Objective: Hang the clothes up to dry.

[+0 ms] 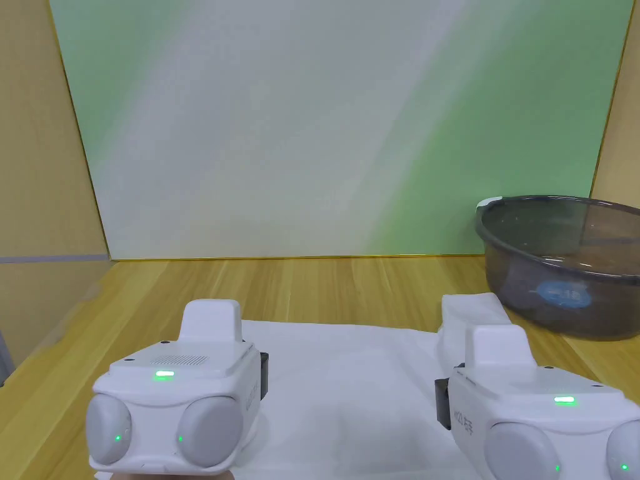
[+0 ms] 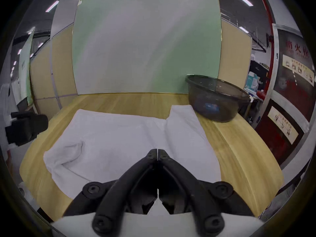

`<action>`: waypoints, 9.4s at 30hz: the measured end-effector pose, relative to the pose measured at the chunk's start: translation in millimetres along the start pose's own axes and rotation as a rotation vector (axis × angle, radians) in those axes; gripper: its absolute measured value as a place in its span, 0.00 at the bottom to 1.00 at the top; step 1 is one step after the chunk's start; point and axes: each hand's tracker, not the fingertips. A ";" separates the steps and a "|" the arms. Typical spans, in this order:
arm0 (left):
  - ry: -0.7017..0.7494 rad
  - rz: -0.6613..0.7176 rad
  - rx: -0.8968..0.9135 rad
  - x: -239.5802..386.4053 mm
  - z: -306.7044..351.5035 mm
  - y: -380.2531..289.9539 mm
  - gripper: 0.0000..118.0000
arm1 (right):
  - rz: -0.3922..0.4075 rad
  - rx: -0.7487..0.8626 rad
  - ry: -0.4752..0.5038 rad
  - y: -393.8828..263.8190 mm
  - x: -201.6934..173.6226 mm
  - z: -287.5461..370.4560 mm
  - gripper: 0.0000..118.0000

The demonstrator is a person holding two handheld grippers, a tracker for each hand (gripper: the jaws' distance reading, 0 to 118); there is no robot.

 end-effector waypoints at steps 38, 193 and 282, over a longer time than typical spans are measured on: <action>0.122 0.138 -0.420 -87.8 -295.9 41.8 0.67 | 0.133 -0.205 0.169 15.8 -92.4 -129.6 0.00; 0.423 0.054 0.699 -116.3 -6.4 576.5 0.00 | -0.038 0.774 -0.358 636.3 85.7 55.6 0.01; 0.111 0.019 -0.206 -141.5 67.5 -101.1 0.56 | -0.127 -0.171 0.100 -79.1 110.9 74.8 0.61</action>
